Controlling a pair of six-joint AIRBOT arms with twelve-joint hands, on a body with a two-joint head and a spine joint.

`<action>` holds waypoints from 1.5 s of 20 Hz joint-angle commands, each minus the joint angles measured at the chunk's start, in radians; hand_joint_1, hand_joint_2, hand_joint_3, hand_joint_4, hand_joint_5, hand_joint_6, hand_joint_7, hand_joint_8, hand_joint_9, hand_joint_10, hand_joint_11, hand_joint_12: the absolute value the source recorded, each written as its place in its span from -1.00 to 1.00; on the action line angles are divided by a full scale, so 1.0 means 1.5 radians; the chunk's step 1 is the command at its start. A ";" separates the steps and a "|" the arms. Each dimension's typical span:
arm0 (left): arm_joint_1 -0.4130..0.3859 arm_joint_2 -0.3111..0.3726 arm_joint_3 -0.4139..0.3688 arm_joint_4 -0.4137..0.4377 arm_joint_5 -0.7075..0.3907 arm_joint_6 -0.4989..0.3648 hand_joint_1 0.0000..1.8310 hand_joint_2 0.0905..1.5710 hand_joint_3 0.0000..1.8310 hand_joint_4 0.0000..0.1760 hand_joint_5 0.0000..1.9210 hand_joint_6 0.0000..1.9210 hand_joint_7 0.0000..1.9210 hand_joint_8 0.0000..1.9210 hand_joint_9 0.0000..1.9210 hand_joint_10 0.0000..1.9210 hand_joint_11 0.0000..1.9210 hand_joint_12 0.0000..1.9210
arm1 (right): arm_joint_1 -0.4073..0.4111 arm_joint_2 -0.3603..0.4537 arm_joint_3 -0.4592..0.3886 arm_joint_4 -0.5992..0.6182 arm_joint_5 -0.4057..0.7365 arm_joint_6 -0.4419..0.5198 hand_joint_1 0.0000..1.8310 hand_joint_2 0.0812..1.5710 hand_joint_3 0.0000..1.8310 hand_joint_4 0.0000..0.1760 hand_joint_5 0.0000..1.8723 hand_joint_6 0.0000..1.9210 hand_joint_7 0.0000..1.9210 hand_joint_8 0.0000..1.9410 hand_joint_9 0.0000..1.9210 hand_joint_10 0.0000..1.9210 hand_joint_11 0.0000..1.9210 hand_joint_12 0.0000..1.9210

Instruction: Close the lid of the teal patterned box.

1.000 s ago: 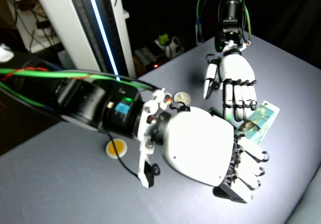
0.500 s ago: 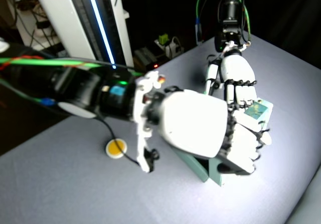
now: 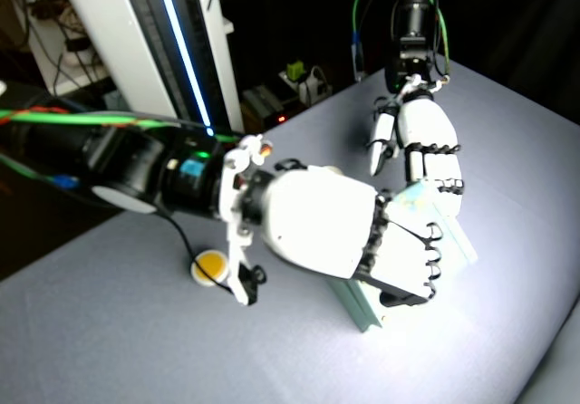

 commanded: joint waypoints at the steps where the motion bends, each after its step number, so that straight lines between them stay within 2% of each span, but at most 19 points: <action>1: 0.002 0.003 -0.002 -0.001 -0.095 -0.008 -0.73 0.77 -1.00 -0.68 -0.89 -0.99 -0.92 -0.99 -0.97 -0.99 -1.00 -0.33 | 0.002 0.010 -0.006 -0.009 0.093 0.001 -0.91 0.74 -1.00 -1.00 -0.68 -0.31 -0.46 -0.43 -0.66 0.28 -0.80 0.98; 3: 0.009 0.005 -0.007 -0.001 -0.103 -0.011 -0.72 0.78 -1.00 -0.85 -0.88 -0.99 -0.92 -1.00 -0.97 -1.00 -1.00 -0.33 | -0.006 0.021 -0.018 -0.013 0.106 0.001 -0.94 0.75 -1.00 -1.00 -0.78 -0.03 -0.55 -0.12 -0.66 0.45 -0.72 1.00; 4: 0.013 0.006 -0.010 0.000 -0.107 -0.013 -0.72 0.78 -1.00 -0.67 -0.89 -1.00 -0.94 -1.00 -0.99 -1.00 -1.00 -0.33 | -0.010 0.028 -0.026 -0.016 0.114 0.001 -0.98 0.74 -1.00 -1.00 -0.80 -0.07 -0.58 -0.25 -0.70 0.30 -0.79 0.95; 7: 0.030 0.021 -0.028 0.003 -0.132 -0.015 -0.90 0.78 -1.00 -0.87 -0.83 -0.98 -0.84 -0.98 -0.91 -0.97 -1.00 -0.01 | -0.027 0.053 -0.053 -0.024 0.143 0.002 -0.95 0.69 -1.00 -1.00 -0.77 -0.38 -0.56 -0.73 -0.78 -0.06 -0.99 0.84; 8: 0.036 0.028 -0.034 0.005 -0.141 -0.015 -0.92 0.76 -1.00 -0.85 -0.79 -0.97 -0.78 -0.98 -0.87 -0.96 -1.00 0.04 | -0.033 0.062 -0.062 -0.027 0.155 0.005 -0.91 0.68 -1.00 -1.00 -0.77 -0.38 -0.55 -0.76 -0.81 0.03 -1.00 0.92; 10: 0.044 0.040 -0.045 0.007 -0.160 -0.014 -0.88 0.76 -1.00 -0.61 -0.60 -0.91 -0.59 -0.95 -0.70 -0.87 -1.00 0.36 | -0.046 0.075 -0.073 -0.034 0.181 0.021 -0.91 0.73 -1.00 -1.00 -0.85 -0.06 -0.62 -0.30 -0.80 0.39 -0.86 1.00; 11: 0.048 0.045 -0.050 0.008 -0.168 -0.014 -0.88 0.77 -1.00 -0.99 -0.50 -0.87 -0.42 -0.88 -0.48 -0.69 -1.00 0.80 | -0.053 0.080 -0.077 -0.038 0.194 0.032 -0.98 0.77 -0.99 -1.00 -0.91 0.07 -0.63 -0.08 -0.76 0.48 -0.77 1.00; 12: 0.052 0.050 -0.054 0.008 -0.176 -0.014 -0.91 0.77 -1.00 -1.00 -0.45 -0.84 -0.34 -0.86 -0.50 -0.35 -0.95 0.86 | -0.059 0.088 -0.082 -0.041 0.207 0.043 -1.00 0.81 -0.99 -1.00 -0.95 0.14 -0.65 0.02 -0.73 0.51 -0.72 1.00; 16: 0.061 0.067 -0.069 0.009 -0.215 -0.011 -0.82 0.82 -1.00 -1.00 -0.36 -0.50 -0.12 -0.81 -0.43 0.01 -0.80 0.82 | -0.098 0.115 -0.107 -0.043 0.276 0.074 -0.97 0.82 -1.00 -1.00 -0.98 0.04 -0.66 0.11 -0.66 0.52 -0.72 1.00; 18: 0.064 0.079 -0.080 0.010 -0.245 -0.004 -0.80 0.78 -1.00 -1.00 -0.43 -0.48 -0.19 -0.89 -0.48 -0.20 -0.87 0.73 | -0.125 0.131 -0.118 -0.048 0.321 0.104 -0.97 0.79 -1.00 -1.00 -0.95 -0.05 -0.64 -0.21 -0.71 0.30 -0.86 0.96; 20: 0.068 0.095 -0.094 0.010 -0.277 0.011 -0.71 0.80 -1.00 -1.00 -0.56 -0.73 -0.39 -0.99 -0.64 -0.50 -1.00 0.58 | -0.148 0.149 -0.133 -0.054 0.364 0.125 -0.92 0.84 -0.99 -1.00 -0.97 0.01 -0.69 -0.16 -0.74 0.31 -0.92 0.97; 22: 0.075 0.116 -0.110 0.008 -0.318 0.028 -0.72 0.84 -1.00 -1.00 -0.74 -0.95 -0.69 -0.99 -0.80 -0.82 -1.00 0.03 | -0.180 0.173 -0.158 -0.060 0.411 0.128 -0.89 0.84 -1.00 -1.00 -1.00 -0.22 -0.92 -0.35 -0.99 0.00 -1.00 0.92; 23: 0.077 0.123 -0.116 0.009 -0.329 0.034 -0.74 0.84 -1.00 -0.72 -0.89 -0.98 -0.87 -0.99 -0.92 -0.92 -1.00 -0.41 | -0.194 0.182 -0.168 -0.061 0.427 0.128 -0.92 0.82 -1.00 -1.00 -1.00 -0.49 -0.92 -0.54 -1.00 -0.22 -1.00 0.83; 24: 0.080 0.131 -0.124 0.010 -0.340 0.043 -0.70 0.83 -1.00 -0.80 -0.91 -0.98 -0.90 -0.99 -0.93 -0.95 -1.00 -0.51 | -0.211 0.192 -0.180 -0.061 0.451 0.129 -0.89 0.80 -1.00 -1.00 -1.00 -0.78 -0.99 -0.84 -1.00 -0.42 -1.00 0.71; 25: 0.083 0.137 -0.130 0.010 -0.351 0.049 -0.74 0.79 -1.00 -0.16 -0.98 -1.00 -0.98 -1.00 -0.99 -0.99 -1.00 -0.71 | -0.226 0.202 -0.189 -0.061 0.470 0.129 -0.84 0.78 -1.00 -1.00 -1.00 -0.89 -1.00 -0.95 -1.00 -0.71 -1.00 0.45; 26: 0.088 0.143 -0.135 0.007 -0.367 0.056 -0.89 0.75 -1.00 0.02 -1.00 -1.00 -1.00 -1.00 -1.00 -1.00 -1.00 -0.94 | -0.246 0.213 -0.200 -0.061 0.498 0.133 -0.74 0.84 -0.99 -1.00 -1.00 -0.98 -1.00 -0.99 -1.00 -0.91 -1.00 0.23; 27: 0.094 0.147 -0.141 0.001 -0.384 0.062 -0.98 0.72 -1.00 -0.01 -1.00 -1.00 -1.00 -1.00 -1.00 -1.00 -1.00 -0.99 | -0.268 0.227 -0.210 -0.061 0.526 0.141 -0.76 0.85 -1.00 -1.00 -1.00 -1.00 -1.00 -1.00 -1.00 -0.98 -1.00 -0.13; 28: 0.100 0.151 -0.144 -0.005 -0.398 0.067 -1.00 0.61 -1.00 -0.03 -1.00 -1.00 -1.00 -1.00 -1.00 -1.00 -1.00 -1.00 | -0.284 0.236 -0.217 -0.061 0.548 0.146 -0.85 0.88 -0.99 -1.00 -1.00 -1.00 -1.00 -1.00 -1.00 -1.00 -1.00 -0.83; 30: 0.115 0.159 -0.152 -0.020 -0.425 0.075 -0.92 0.62 -1.00 0.21 -1.00 -1.00 -1.00 -1.00 -1.00 -1.00 -1.00 -1.00 | -0.314 0.253 -0.230 -0.059 0.591 0.152 -0.81 0.87 -1.00 -0.64 -1.00 -1.00 -1.00 -1.00 -1.00 -1.00 -1.00 -0.99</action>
